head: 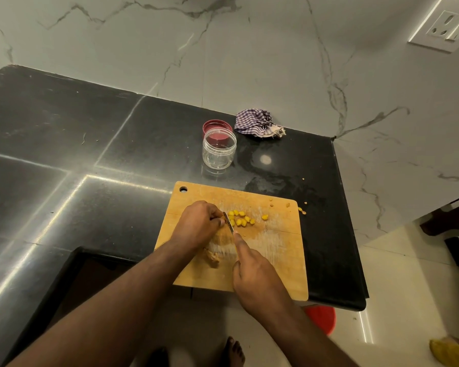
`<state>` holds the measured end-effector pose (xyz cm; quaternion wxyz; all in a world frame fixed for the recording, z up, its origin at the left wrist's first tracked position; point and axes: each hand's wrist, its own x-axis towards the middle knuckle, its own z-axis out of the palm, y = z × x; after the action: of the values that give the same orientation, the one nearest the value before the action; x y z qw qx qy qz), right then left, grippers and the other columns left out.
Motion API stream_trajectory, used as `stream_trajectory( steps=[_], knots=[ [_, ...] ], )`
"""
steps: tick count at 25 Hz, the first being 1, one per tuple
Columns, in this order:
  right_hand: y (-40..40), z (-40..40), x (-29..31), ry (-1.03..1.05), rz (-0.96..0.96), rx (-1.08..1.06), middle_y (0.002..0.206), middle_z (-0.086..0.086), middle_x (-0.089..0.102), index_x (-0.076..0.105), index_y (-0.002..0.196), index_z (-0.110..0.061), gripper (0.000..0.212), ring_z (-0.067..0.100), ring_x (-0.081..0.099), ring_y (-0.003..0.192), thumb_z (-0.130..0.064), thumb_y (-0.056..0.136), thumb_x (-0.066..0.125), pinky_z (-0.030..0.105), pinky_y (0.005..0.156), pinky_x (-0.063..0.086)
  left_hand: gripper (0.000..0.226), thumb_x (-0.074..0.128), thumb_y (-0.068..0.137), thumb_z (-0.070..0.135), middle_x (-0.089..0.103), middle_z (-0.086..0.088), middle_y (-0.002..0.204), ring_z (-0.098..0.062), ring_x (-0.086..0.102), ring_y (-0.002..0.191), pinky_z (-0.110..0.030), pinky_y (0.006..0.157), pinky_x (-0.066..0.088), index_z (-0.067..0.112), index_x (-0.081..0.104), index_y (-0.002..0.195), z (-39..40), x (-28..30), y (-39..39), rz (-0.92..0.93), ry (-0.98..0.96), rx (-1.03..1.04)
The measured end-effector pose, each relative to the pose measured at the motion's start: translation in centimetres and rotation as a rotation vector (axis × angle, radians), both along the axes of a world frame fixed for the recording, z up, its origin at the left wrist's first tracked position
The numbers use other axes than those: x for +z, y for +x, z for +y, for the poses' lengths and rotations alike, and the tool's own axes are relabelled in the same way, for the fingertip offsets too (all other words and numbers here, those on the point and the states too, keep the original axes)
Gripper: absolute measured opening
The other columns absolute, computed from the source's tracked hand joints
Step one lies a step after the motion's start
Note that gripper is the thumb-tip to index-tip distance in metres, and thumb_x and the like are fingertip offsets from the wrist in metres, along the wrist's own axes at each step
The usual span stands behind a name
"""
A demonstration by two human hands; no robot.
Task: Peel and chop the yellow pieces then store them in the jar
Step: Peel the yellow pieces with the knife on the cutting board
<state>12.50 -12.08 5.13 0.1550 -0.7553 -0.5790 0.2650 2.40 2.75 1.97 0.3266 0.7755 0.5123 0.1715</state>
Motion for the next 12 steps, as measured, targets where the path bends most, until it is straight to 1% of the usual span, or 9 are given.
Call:
stream_trajectory(
  steps=[2,4,8,12],
  knots=[
    [0.0,0.2,0.1,-0.02,-0.012,0.019,0.11,-0.001,0.055,0.01,0.156,-0.034,0.059,0.012,0.054,0.091,-0.025,0.103,0.033,0.033,0.079,0.049,0.018,0.068,0.091,0.016,0.072,0.002,0.103,-0.004,0.054,0.081,-0.016,0.063,0.038,0.016,0.078,0.106,0.0,0.0,0.0,0.004,0.0,-0.003],
    [0.1,0.7,0.2,-0.054,-0.023,0.028,0.111,0.0,0.055,0.008,0.156,-0.034,0.059,0.014,0.054,0.092,-0.023,0.103,0.033,0.032,0.077,0.047,0.018,0.068,0.091,0.016,0.072,0.001,0.103,-0.006,0.055,0.081,-0.02,0.068,0.04,0.015,0.078,0.105,0.1,0.0,0.0,0.009,-0.004,-0.003],
    [0.3,2.1,0.6,-0.123,-0.049,0.055,0.119,0.007,0.055,0.006,0.157,-0.031,0.063,0.022,0.054,0.099,-0.019,0.101,0.033,0.036,0.082,0.047,0.017,0.067,0.091,0.015,0.073,0.001,0.105,-0.004,0.053,0.081,-0.02,0.069,0.039,0.015,0.078,0.104,0.2,-0.1,0.1,0.018,0.011,-0.004],
    [0.2,2.0,0.3,-0.135,-0.084,0.082,0.117,0.009,0.055,0.002,0.157,-0.03,0.065,0.021,0.053,0.094,-0.019,0.1,0.032,0.034,0.076,0.045,0.019,0.068,0.091,0.016,0.074,0.001,0.107,-0.004,0.055,0.083,-0.02,0.074,0.043,0.014,0.077,0.107,0.1,-0.1,0.1,0.015,0.014,0.005]
  ],
)
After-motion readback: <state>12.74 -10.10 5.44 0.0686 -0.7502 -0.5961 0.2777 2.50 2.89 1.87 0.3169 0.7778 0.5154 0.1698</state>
